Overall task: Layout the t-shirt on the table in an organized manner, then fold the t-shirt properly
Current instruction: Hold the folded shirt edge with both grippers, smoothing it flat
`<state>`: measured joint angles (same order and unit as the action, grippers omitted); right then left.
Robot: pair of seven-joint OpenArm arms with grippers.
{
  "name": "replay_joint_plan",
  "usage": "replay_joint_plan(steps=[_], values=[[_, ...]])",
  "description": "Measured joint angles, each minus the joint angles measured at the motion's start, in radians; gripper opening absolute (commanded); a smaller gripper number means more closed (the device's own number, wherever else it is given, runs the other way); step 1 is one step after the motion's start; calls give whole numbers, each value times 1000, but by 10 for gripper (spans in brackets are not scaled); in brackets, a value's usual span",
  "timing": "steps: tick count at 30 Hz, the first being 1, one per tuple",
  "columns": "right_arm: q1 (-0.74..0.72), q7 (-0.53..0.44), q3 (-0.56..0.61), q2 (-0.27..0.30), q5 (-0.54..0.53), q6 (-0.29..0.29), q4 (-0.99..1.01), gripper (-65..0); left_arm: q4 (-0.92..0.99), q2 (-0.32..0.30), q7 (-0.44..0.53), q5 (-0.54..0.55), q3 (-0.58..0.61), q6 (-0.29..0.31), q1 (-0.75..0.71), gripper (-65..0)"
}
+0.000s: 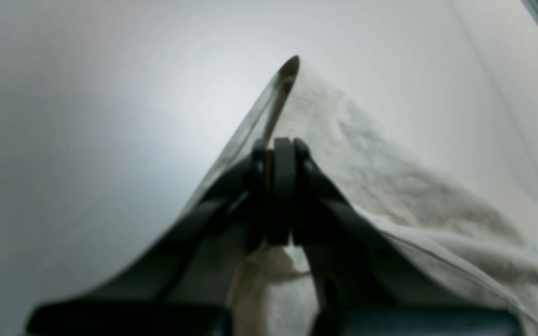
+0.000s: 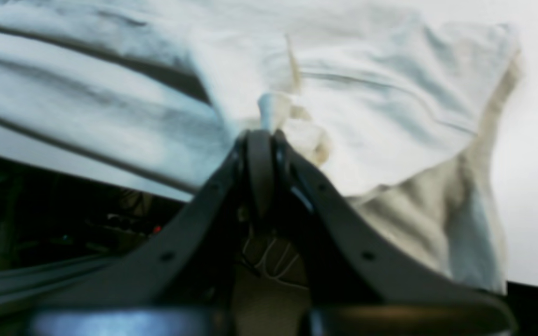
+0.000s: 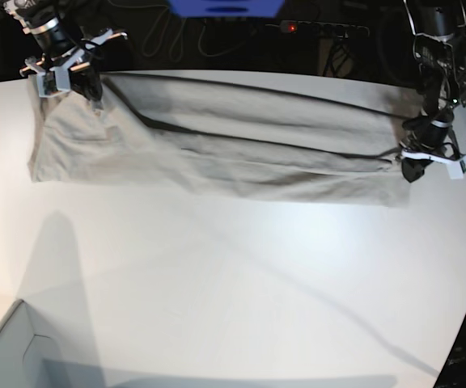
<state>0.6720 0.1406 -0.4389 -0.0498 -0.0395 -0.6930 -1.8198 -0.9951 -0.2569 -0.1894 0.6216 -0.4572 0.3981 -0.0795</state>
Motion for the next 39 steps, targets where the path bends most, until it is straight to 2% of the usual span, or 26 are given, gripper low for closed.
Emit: replay_joint_plan(steps=[18,36,39], values=[[35,-5,34,2,-3,0,63,-650,0,0,0,0,-1,0,7,-650],[-62,10,21,58,1,0,122,-650,0,-5,4,1,-3,0,2,-650],[-100,4,-24,60,-1,2,129,-650,0,-5,4,0,-3,0,0,-650]])
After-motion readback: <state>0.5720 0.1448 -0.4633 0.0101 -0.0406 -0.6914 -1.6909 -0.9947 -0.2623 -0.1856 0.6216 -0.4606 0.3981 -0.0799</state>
